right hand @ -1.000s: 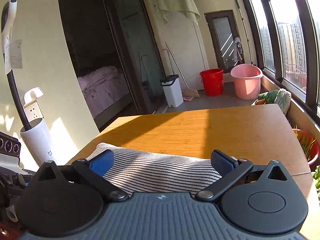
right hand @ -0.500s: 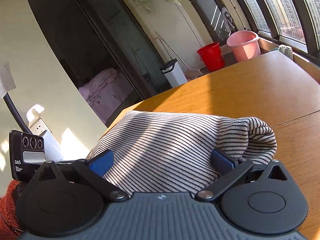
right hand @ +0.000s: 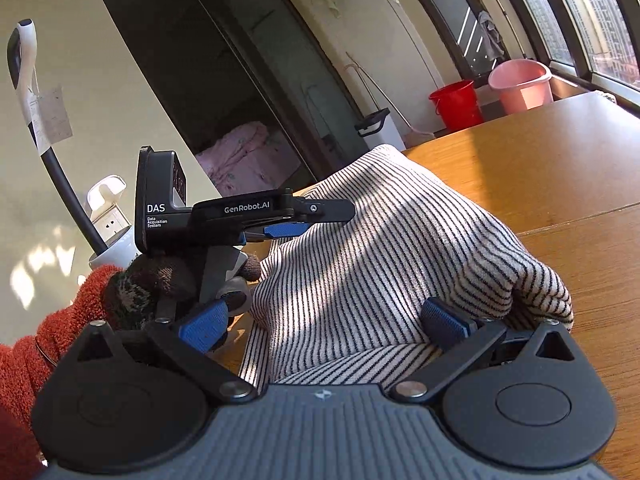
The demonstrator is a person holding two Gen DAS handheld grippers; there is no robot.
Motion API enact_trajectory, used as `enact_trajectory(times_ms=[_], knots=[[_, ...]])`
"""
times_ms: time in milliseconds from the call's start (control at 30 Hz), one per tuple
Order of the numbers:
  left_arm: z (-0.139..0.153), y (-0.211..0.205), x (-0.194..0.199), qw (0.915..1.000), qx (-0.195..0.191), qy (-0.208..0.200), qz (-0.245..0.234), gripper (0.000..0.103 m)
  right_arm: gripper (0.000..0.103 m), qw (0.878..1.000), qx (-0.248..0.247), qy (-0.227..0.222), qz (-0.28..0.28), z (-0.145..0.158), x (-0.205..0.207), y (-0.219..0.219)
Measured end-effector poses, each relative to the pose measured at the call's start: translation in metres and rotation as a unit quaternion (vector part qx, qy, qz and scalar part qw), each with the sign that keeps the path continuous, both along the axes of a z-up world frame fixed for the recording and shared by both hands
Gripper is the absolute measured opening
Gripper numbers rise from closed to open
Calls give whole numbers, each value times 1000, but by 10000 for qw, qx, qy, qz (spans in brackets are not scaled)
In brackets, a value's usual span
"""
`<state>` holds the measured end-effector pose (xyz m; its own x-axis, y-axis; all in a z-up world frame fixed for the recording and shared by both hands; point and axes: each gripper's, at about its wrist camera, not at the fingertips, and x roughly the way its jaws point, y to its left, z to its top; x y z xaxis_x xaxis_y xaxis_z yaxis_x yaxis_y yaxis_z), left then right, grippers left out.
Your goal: Fold clothes
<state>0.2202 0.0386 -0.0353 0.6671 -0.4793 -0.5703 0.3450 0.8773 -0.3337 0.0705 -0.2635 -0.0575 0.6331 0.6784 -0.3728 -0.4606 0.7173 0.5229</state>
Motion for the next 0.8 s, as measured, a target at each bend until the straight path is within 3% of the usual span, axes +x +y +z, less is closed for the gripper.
enact_trajectory(times_ms=[200, 367, 500, 633, 700, 800], knots=[[5, 41, -36, 9934, -1078, 351, 176, 102, 103, 9993, 359, 57, -75, -2, 3, -8], [-2, 57, -62, 9875, -1528, 376, 33, 102, 103, 9985, 517, 124, -147, -5, 5, -10], [5, 56, -78, 9826, -1847, 38, -189, 102, 103, 9992, 375, 114, -108, -3, 5, -7], [-3, 43, -78, 9771, -2016, 317, -599, 102, 103, 9999, -64, -84, 34, 12, 3, -5], [-16, 39, -75, 9756, -2030, 568, -618, 102, 103, 9991, -164, -371, -97, 27, -1, -10], [-32, 35, -70, 9756, -1975, 785, -542, 103, 103, 9955, -678, -450, -492, 39, 3, -16]])
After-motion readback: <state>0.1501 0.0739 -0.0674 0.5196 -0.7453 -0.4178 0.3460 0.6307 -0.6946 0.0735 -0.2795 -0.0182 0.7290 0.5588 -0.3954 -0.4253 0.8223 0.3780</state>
